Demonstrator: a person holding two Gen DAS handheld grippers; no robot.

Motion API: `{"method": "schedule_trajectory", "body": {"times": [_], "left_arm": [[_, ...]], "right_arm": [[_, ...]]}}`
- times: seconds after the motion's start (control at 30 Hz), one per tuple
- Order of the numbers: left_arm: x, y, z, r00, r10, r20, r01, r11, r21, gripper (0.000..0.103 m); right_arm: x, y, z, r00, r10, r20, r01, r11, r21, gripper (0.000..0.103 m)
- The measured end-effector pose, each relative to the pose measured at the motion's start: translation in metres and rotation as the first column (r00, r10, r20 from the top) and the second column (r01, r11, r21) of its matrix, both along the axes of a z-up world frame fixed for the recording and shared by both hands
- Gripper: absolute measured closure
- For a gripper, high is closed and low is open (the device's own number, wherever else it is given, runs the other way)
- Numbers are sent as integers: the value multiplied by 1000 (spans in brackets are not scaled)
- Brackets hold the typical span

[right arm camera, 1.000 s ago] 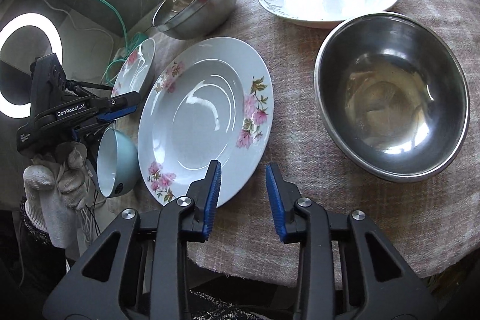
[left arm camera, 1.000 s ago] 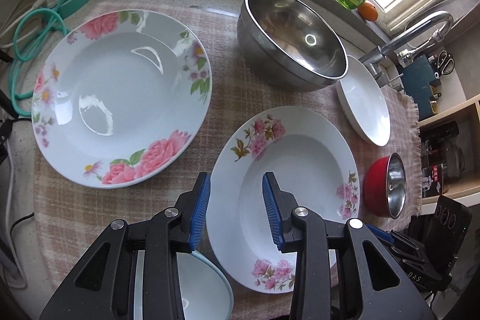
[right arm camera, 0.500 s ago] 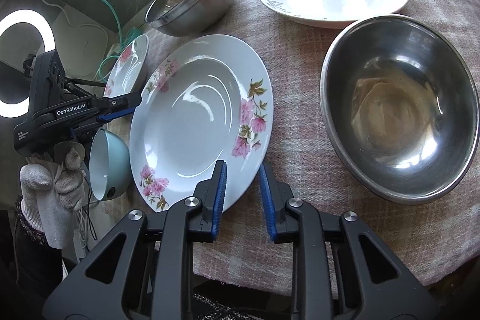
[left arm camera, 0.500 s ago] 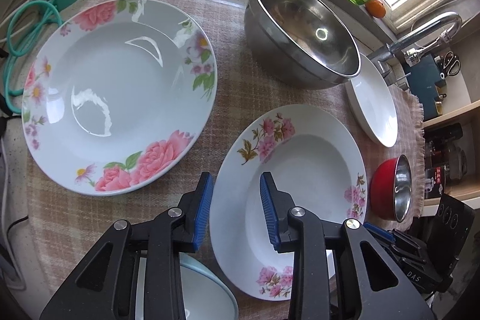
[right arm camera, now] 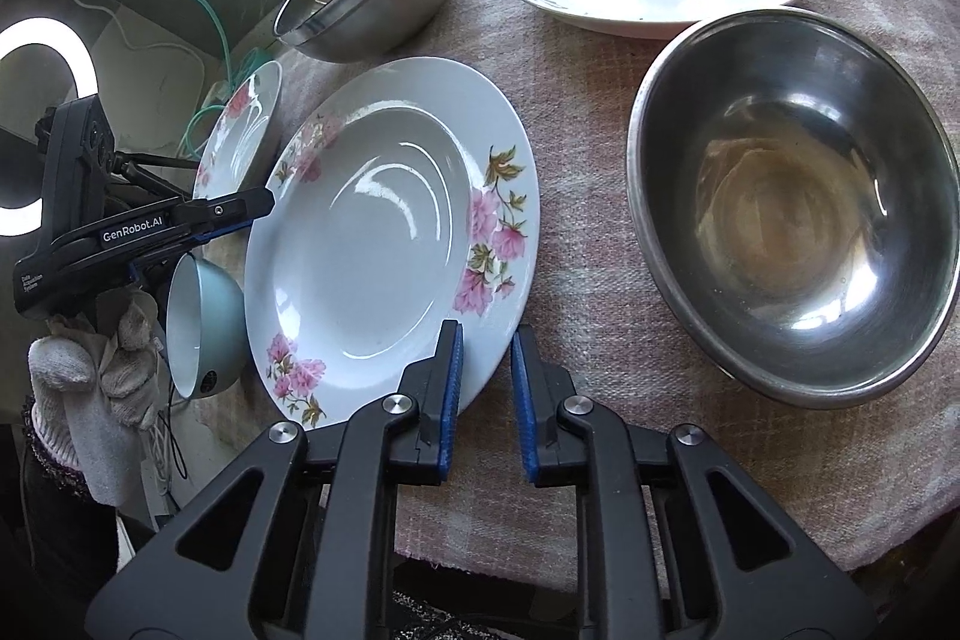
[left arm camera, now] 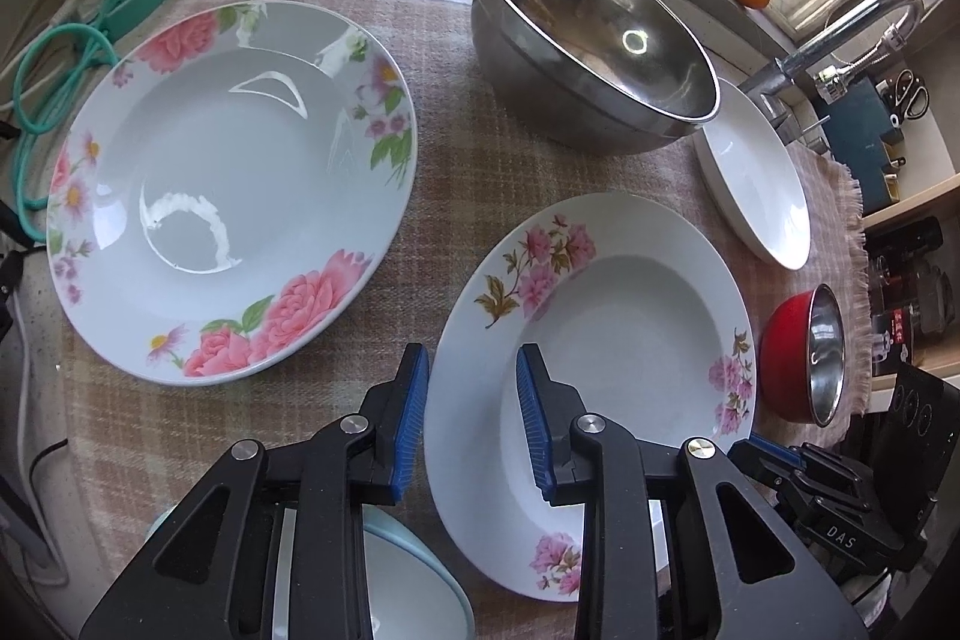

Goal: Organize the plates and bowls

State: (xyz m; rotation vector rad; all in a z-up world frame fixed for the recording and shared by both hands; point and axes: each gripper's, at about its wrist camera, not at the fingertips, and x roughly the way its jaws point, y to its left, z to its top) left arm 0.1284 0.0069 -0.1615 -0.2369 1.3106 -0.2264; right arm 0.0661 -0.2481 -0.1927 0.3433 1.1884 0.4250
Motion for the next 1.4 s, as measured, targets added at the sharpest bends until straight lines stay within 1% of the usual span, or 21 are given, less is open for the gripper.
{"method": "schedule_trajectory", "body": {"times": [0.3, 0.53, 1.03, 1.3, 1.4], "left_arm": [[-10, -16, 3, 999, -49, -9, 50, 999, 17, 75], [-18, -23, 3, 997, -79, -12, 79, 996, 40, 75], [-14, -35, 2, 995, -98, -11, 98, 994, 49, 75], [-12, -35, 2, 996, -94, -10, 94, 995, 36, 75], [-12, -32, 4, 996, -85, -1, 85, 996, 37, 75]], "right_arm": [[-3, -16, -1, 1000, -5, -16, 5, 1000, -5, 86], [-9, -21, -1, 1000, 5, -20, -5, 1000, -14, 86], [-29, -17, -2, 998, 53, -39, -53, 998, -18, 86], [-34, -14, -3, 996, 78, -45, -79, 997, -20, 85], [-35, -16, 0, 996, 78, -32, -80, 996, -49, 85]]}}
